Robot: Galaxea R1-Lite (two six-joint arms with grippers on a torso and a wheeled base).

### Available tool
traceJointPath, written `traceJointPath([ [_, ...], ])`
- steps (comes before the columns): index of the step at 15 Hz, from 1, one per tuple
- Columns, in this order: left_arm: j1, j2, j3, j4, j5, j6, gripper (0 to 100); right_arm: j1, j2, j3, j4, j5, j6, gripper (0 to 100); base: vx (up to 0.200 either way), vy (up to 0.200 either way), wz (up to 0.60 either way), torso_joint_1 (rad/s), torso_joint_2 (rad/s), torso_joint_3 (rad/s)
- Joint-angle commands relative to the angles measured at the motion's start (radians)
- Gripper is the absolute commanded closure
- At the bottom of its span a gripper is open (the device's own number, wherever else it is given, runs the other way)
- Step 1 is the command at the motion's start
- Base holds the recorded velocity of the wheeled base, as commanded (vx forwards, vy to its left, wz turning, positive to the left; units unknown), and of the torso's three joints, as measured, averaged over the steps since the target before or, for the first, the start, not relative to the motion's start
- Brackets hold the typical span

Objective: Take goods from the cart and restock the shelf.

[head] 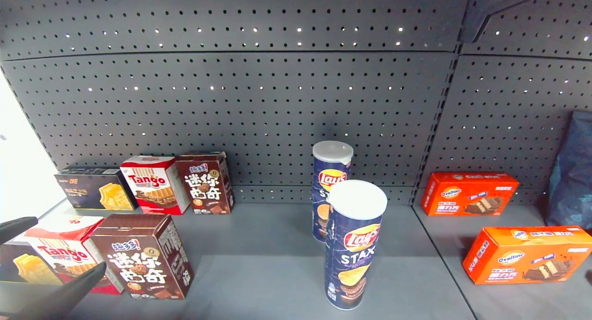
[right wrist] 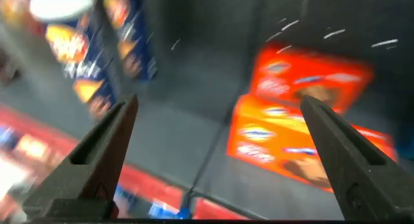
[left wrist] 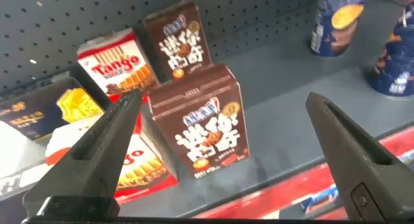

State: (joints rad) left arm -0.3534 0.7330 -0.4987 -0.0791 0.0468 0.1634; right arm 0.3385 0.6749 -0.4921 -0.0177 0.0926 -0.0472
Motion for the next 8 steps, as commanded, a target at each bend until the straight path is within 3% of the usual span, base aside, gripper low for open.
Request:
traceJointPath([
  [1,0.001,0.023,-0.011,-0.001,-0.001,-0.001,0,0.132,0.262,0.001,-0.042,0.010,-0.011,0,0.000,0.000,0.00,0.000,0.00,0.000],
  [8,0.005,0.049,-0.014,-0.008,-0.001,-0.007,0,0.284,0.615,-0.112,-0.093,-0.022,-0.013,0,0.000,0.000,0.00,0.000,0.00,0.000],
])
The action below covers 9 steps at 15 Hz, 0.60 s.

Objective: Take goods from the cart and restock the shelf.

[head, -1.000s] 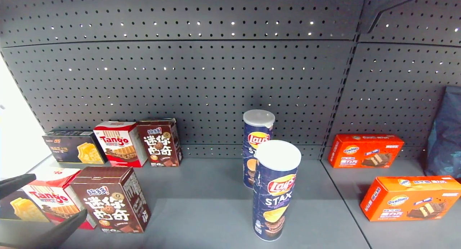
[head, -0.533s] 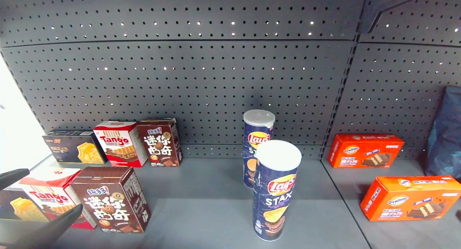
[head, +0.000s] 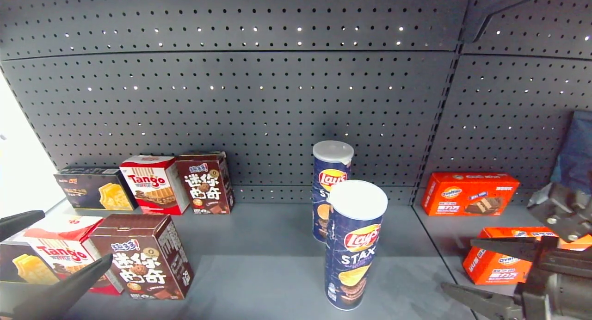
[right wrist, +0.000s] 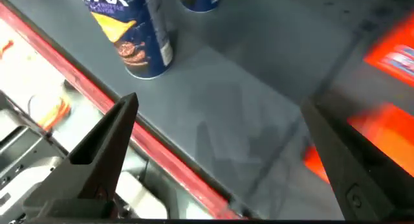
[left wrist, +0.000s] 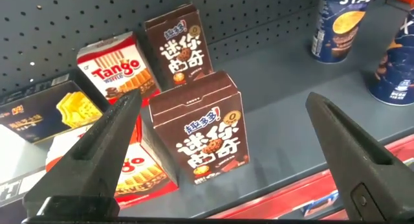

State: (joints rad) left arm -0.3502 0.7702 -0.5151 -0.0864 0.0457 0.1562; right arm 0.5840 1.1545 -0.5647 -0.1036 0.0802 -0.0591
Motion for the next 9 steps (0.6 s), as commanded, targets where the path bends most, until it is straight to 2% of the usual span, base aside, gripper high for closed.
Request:
traceJointPath([
  [1,0.002,0.012,0.004,-0.001,0.000,0.000,0,0.043,0.180,-0.047,-0.027,-0.011,-0.002,0,0.000,0.000,0.00,0.000,0.00,0.000],
  [9,0.002,0.014,0.001,-0.001,0.000,-0.001,0,0.042,0.323,-0.113,-0.054,-0.063,-0.002,0,0.000,0.000,0.00,0.000,0.00,0.000],
])
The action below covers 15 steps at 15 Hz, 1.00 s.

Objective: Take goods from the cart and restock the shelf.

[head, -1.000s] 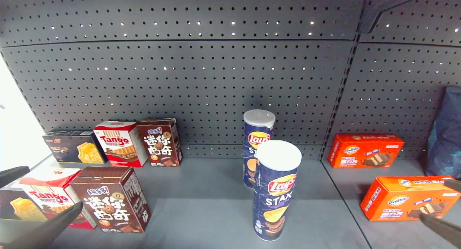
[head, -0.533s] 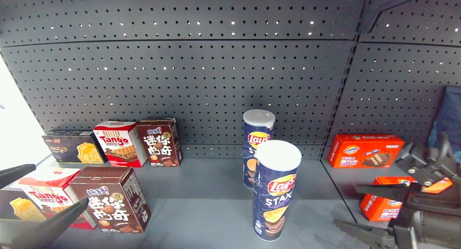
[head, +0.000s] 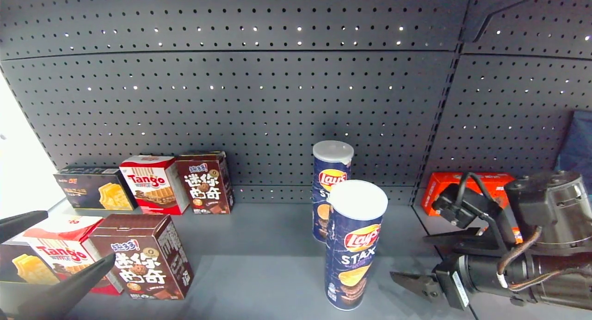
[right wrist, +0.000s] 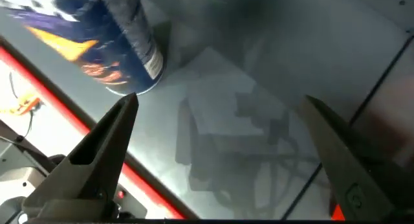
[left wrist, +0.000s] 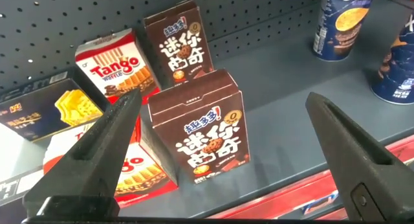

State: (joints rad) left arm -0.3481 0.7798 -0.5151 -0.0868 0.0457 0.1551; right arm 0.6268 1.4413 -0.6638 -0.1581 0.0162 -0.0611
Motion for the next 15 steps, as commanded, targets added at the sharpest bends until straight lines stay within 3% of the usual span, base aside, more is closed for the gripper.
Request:
traceJointPath([
  [1,0.000,0.004,0.001,-0.001,0.000,0.000,0,-0.002,0.057,-0.031,0.000,-0.001,0.000,0,0.000,0.000,0.00,0.000,0.00,0.000],
  [6,0.000,0.001,0.000,-0.005,0.000,-0.035,0,-0.001,0.139,-0.095,0.000,-0.009,0.000,0,0.000,0.000,0.00,0.000,0.00,0.000],
  [15,0.000,0.001,0.013,-0.005,0.000,-0.037,0,0.031,0.151,-0.100,-0.003,-0.007,0.000,0,0.000,0.000,0.00,0.000,0.00,0.000],
])
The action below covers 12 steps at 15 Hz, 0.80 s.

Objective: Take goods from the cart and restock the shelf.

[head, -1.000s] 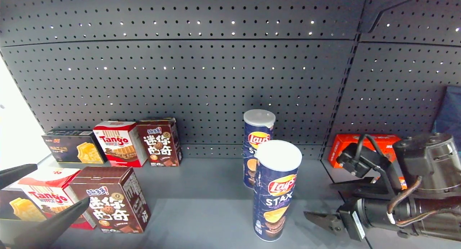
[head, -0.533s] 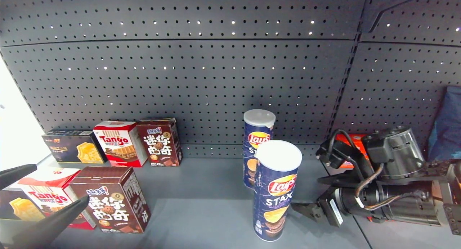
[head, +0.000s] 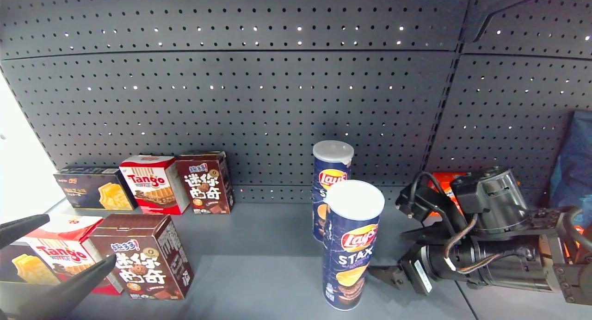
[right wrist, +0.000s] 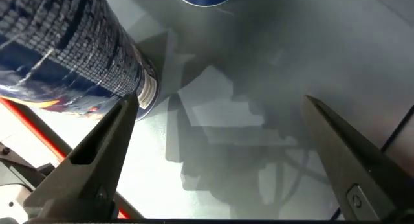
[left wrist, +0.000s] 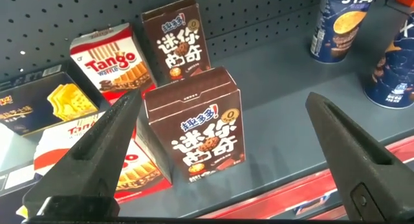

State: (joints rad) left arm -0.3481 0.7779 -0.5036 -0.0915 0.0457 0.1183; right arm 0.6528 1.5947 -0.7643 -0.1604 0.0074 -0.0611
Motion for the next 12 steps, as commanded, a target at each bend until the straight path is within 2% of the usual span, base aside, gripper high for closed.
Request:
traceJointPath([
  [1,0.000,0.003,0.004,-0.001,0.000,0.000,0,0.007,-0.002,-0.001,-0.001,0.000,0.000,0,0.000,0.000,0.00,0.000,0.00,0.000],
  [12,0.000,0.001,0.014,-0.001,0.000,0.000,0,0.050,0.013,-0.001,-0.002,0.002,0.000,0,0.000,0.000,0.00,0.000,0.00,0.000],
])
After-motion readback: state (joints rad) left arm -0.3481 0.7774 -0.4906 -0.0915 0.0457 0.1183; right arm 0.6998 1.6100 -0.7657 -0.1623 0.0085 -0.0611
